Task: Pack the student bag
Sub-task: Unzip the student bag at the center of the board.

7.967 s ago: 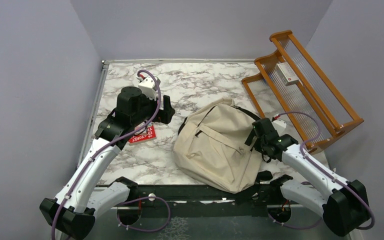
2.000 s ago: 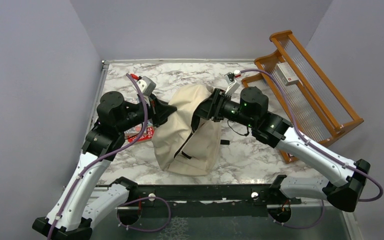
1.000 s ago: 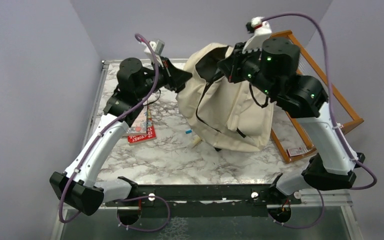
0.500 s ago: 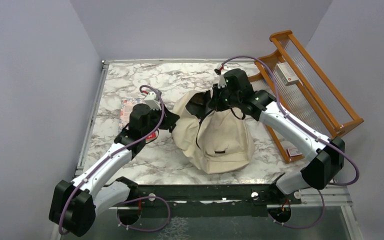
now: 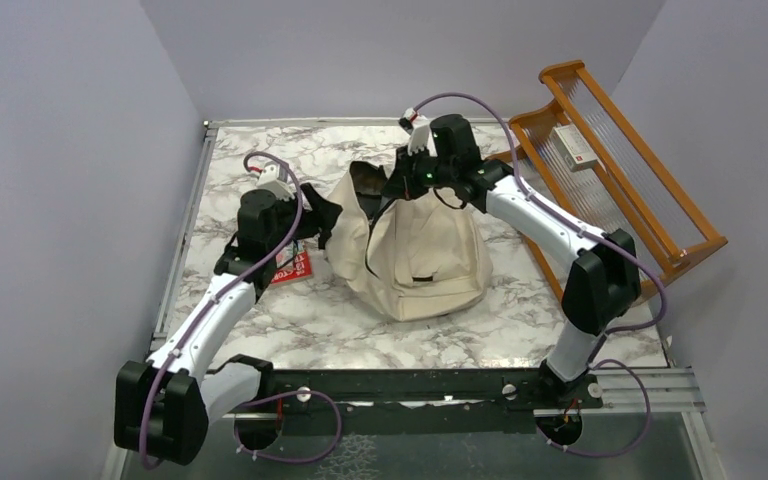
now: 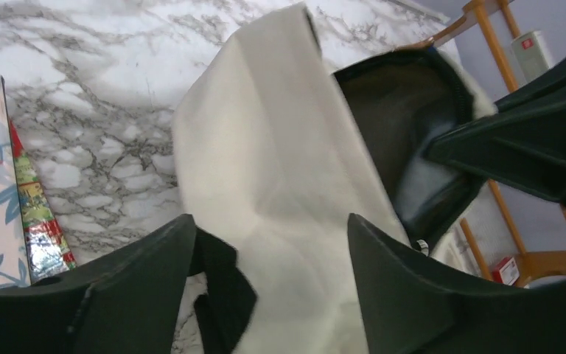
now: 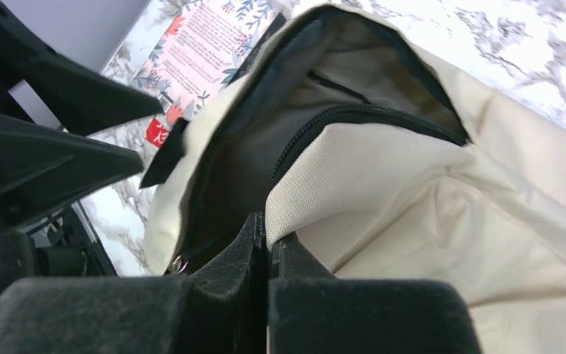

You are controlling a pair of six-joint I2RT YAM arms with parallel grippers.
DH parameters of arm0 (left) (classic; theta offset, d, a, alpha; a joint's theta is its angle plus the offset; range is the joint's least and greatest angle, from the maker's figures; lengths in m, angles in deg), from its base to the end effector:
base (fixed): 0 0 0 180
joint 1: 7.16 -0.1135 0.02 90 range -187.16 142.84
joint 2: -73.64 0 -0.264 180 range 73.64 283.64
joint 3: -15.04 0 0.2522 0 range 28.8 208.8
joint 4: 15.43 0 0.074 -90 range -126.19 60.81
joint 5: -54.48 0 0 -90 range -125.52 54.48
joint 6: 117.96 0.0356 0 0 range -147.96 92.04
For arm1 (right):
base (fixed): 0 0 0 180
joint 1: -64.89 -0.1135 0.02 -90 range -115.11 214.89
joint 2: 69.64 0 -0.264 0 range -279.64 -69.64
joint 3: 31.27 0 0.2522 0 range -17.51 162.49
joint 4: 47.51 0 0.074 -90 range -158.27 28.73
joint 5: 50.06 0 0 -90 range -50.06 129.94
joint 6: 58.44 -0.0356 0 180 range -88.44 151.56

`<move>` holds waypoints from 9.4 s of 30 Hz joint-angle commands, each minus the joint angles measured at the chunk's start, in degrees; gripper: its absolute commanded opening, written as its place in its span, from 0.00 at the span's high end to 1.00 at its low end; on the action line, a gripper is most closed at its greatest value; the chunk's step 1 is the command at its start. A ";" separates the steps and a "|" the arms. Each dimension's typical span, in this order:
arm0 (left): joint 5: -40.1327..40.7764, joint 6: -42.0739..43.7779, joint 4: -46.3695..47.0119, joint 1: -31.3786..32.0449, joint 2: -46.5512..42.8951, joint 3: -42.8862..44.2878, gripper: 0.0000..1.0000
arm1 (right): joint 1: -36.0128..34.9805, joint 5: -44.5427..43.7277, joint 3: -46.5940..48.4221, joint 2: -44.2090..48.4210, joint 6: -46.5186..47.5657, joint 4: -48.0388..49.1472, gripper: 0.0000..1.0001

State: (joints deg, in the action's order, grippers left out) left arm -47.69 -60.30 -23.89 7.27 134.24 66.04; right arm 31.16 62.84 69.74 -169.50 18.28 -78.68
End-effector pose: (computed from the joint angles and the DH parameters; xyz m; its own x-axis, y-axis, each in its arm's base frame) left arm 0.2330 -0.0677 0.2677 -0.4878 -0.4144 -0.7683 0.2092 0.7990 -0.5638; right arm 0.3331 0.2391 0.3252 -0.5868 -0.1374 -0.7980 -0.6750 0.6274 0.3884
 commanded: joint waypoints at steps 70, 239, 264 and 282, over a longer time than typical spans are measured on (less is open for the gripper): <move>-7.05 4.23 -18.62 11.95 2.47 -0.12 0.54 | -2.52 13.23 -25.46 -2.98 -17.11 32.95 1.00; -17.90 13.52 9.38 13.50 -28.08 -15.76 1.00 | -2.39 7.60 -6.68 -12.70 -25.09 26.89 1.00; 23.19 20.10 9.92 55.89 -1.88 -7.85 1.00 | -2.13 7.35 0.96 -15.21 -27.04 23.38 1.00; 40.26 13.66 3.91 60.18 -6.84 -9.10 0.95 | -2.04 7.98 -2.50 -7.51 -18.10 18.09 0.74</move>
State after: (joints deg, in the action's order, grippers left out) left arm -13.96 -44.74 -18.88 67.21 133.78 56.81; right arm 28.99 73.79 68.25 -183.51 -4.78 -59.41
